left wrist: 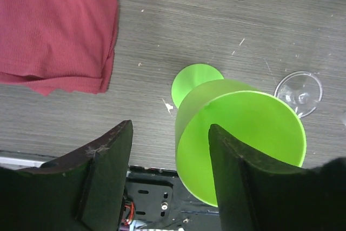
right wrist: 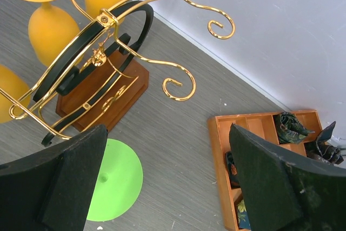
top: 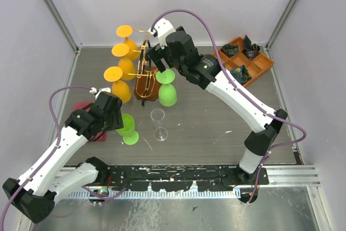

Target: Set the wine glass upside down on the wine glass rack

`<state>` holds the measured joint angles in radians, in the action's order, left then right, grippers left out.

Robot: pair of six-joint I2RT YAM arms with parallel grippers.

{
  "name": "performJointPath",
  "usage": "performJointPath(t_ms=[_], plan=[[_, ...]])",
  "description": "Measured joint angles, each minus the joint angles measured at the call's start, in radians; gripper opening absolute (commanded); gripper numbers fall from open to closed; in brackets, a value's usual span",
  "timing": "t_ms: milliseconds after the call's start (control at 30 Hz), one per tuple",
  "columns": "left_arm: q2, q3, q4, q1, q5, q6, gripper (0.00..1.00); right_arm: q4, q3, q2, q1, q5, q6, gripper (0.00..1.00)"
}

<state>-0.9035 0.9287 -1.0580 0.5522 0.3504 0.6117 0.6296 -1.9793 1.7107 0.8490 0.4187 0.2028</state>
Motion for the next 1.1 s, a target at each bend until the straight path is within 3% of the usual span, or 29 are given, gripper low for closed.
performJointPath(t_ms=[267, 633, 1100], plan=[[0.010, -0.010, 0.005, 0.000, -0.002, 0.021, 0.01, 0.000, 0.008, -0.001, 0.000, 0.003, -0.005, 1.00], [0.008, 0.024, -0.019, 0.000, -0.059, 0.017, 0.00, -0.001, 0.016, -0.014, 0.000, 0.003, -0.020, 1.00], [0.051, 0.430, -0.151, 0.000, -0.055, -0.092, 0.00, -0.012, 0.016, -0.016, 0.000, 0.006, -0.019, 1.00]])
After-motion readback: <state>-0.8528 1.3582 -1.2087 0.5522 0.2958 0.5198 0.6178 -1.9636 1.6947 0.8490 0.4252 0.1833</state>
